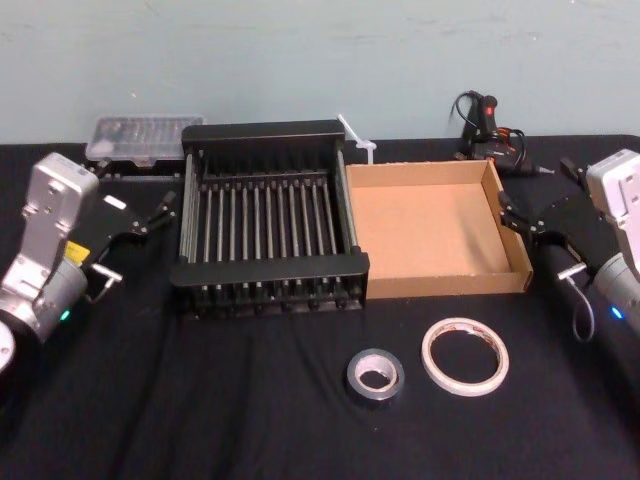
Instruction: Pick up the white tape and place it into the black box , Pick up the silver tape and place it into the brown box.
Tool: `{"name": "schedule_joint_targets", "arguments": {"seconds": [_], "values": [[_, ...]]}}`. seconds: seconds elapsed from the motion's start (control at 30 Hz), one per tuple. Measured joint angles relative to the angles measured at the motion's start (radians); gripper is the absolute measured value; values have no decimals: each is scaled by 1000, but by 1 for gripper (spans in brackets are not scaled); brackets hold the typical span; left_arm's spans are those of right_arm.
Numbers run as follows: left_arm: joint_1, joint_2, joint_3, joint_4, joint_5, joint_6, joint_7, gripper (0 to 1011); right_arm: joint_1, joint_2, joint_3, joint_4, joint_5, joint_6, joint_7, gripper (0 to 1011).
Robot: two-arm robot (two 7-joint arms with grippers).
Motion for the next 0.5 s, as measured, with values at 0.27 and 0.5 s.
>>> {"name": "schedule_joint_targets", "arguments": {"seconds": [0.27, 0.5], "values": [[0, 0, 0, 0, 0, 0, 0, 1001, 0, 0, 0, 0, 0, 0, 0, 1002], [0, 0, 0, 0, 0, 0, 0, 1001, 0, 0, 0, 0, 0, 0, 0, 1003]]}}
